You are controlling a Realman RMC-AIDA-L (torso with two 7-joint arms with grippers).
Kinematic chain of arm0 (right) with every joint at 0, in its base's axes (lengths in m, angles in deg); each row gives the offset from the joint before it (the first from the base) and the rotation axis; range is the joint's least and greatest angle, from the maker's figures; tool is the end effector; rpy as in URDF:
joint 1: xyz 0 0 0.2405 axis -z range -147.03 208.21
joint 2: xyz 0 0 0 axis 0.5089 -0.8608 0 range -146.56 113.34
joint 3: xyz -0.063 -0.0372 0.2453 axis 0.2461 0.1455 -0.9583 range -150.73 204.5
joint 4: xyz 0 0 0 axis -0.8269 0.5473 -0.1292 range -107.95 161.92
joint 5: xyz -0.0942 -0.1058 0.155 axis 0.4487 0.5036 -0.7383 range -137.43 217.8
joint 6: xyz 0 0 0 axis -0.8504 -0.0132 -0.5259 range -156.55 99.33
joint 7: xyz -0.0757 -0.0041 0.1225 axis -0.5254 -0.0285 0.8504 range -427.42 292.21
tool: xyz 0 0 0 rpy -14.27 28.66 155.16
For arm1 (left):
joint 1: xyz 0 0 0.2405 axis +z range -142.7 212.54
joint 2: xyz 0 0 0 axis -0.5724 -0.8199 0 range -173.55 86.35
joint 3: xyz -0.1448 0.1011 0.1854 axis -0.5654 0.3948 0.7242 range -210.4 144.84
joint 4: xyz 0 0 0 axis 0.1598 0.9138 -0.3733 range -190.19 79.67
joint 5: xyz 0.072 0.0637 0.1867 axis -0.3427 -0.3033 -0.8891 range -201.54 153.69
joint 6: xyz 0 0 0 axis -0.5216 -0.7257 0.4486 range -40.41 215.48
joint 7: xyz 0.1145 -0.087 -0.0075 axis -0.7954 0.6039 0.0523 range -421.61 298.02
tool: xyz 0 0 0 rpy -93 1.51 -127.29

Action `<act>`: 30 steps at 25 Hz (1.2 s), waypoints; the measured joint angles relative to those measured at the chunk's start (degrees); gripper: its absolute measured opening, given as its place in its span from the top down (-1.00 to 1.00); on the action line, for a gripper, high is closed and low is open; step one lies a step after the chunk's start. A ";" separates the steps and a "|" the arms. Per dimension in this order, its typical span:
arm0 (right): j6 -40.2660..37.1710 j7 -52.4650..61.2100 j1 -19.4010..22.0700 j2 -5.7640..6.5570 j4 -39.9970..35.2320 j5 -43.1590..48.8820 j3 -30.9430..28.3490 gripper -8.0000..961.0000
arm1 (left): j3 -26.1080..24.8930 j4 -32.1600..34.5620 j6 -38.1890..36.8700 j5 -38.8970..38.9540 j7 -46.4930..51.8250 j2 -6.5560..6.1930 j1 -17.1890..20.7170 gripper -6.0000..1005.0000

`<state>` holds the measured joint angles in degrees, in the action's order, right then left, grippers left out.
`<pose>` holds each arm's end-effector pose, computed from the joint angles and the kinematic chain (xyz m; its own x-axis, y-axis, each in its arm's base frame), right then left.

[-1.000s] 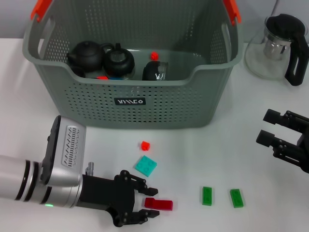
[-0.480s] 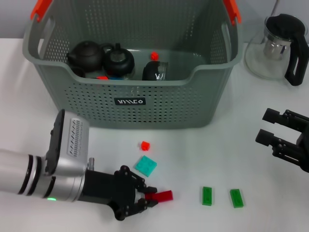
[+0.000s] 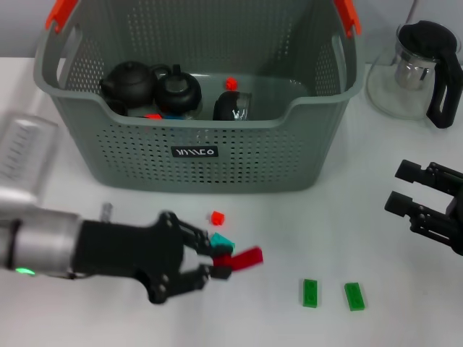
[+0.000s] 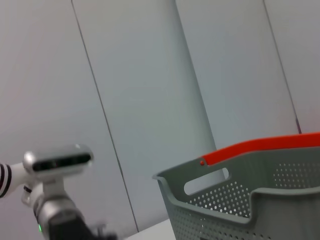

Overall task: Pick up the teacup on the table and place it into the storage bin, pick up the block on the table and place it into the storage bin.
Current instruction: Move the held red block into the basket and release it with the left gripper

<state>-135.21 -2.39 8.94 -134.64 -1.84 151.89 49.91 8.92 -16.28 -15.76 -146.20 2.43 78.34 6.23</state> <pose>0.2955 0.2598 0.0247 0.6039 -0.2284 -0.7636 -0.4816 -0.8680 -0.1212 -0.2503 0.2782 -0.0258 0.8808 0.1336 0.4542 0.1354 -0.9904 0.0289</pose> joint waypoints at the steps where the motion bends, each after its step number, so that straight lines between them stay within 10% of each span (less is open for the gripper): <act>1: 0.00 0.00 -0.06 0.00 0.00 0.00 0.00 -0.40 | -3.71 -0.75 -4.15 0.66 0.07 -0.75 -0.80 0.60; 10: -0.12 0.00 -0.31 0.00 0.00 0.01 0.00 -0.40 | -15.28 3.00 -5.13 16.41 13.54 -2.63 -5.78 0.59; 22: -0.18 0.00 -0.32 -0.29 0.00 0.32 0.35 -0.40 | 5.42 21.53 26.06 -5.04 52.13 -5.35 -15.08 0.57; 30: -0.19 0.00 -0.33 -0.31 0.00 0.35 0.07 -0.40 | 10.26 22.60 34.61 -14.24 57.71 -2.37 -15.72 0.56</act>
<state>-135.40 -2.39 8.61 -134.95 -1.84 152.23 49.98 19.18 6.32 18.85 -160.44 60.14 75.97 -9.49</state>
